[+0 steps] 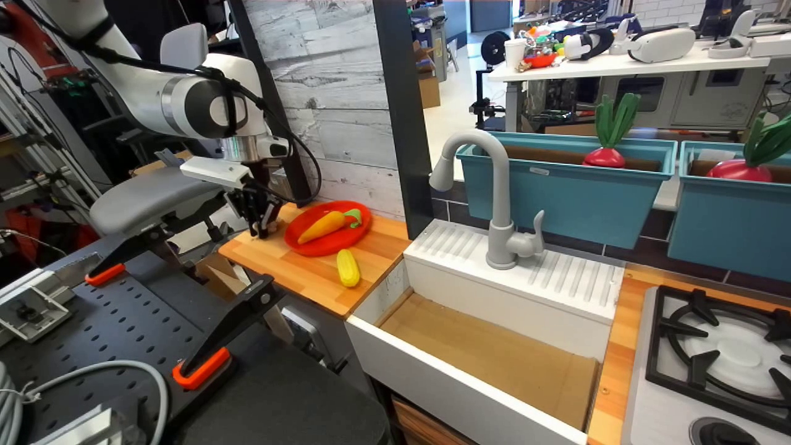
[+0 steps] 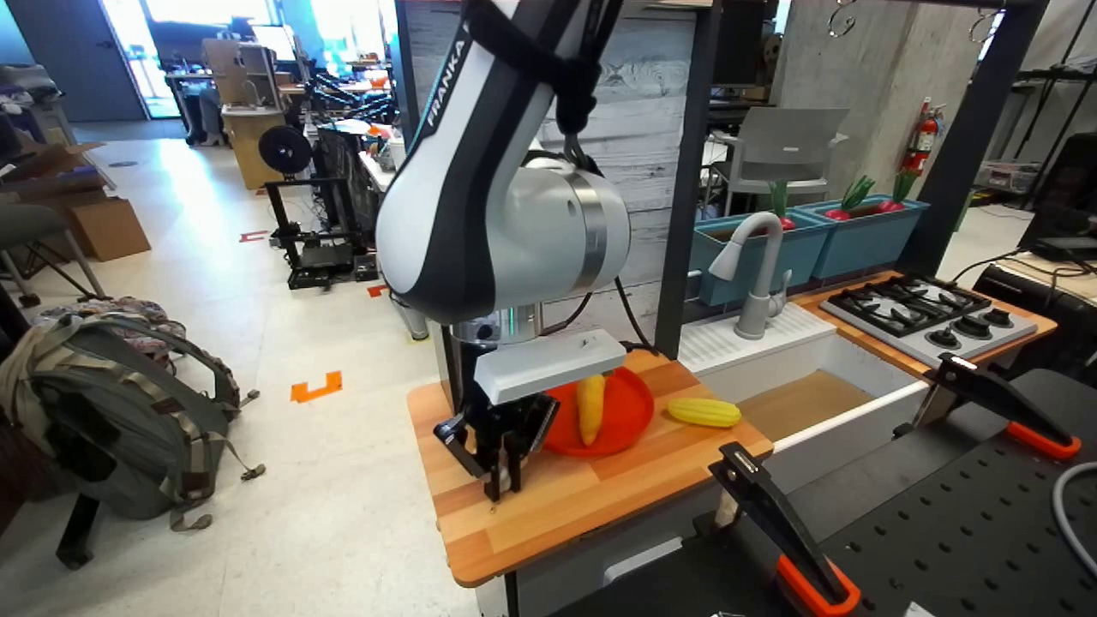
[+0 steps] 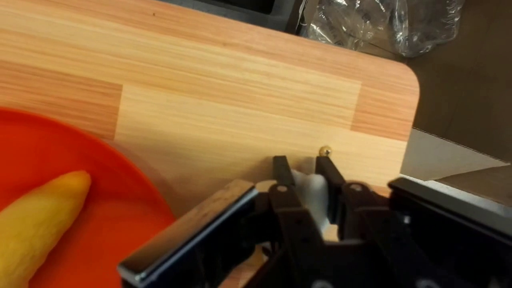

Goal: Move the toy to the right

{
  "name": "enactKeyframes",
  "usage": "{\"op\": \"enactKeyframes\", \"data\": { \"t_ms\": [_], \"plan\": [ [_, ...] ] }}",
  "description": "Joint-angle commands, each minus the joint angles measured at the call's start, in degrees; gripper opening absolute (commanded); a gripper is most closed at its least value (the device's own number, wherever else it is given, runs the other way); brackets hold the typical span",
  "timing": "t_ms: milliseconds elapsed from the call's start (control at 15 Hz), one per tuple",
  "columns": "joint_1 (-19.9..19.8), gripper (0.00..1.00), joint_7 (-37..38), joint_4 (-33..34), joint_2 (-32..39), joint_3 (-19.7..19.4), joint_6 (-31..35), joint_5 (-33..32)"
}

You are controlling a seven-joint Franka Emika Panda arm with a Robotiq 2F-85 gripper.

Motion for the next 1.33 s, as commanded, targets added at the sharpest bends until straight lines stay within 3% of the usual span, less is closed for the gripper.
{"op": "enactKeyframes", "data": {
  "t_ms": [0,333,667,933,1267],
  "plan": [
    [0.9,0.00,0.7,-3.6,-4.1,-0.6,-0.7,-1.5],
    [0.3,0.03,0.5,-10.8,-12.0,-0.7,-1.1,-2.3],
    [-4.7,0.03,-1.3,-17.5,-21.0,-0.3,-0.7,-0.3],
    [-10.4,0.03,-3.7,-18.0,-24.3,-1.1,-2.8,0.8],
    [-15.7,0.03,-5.1,-14.7,-22.3,-3.0,-3.9,1.4]
  ]
}}
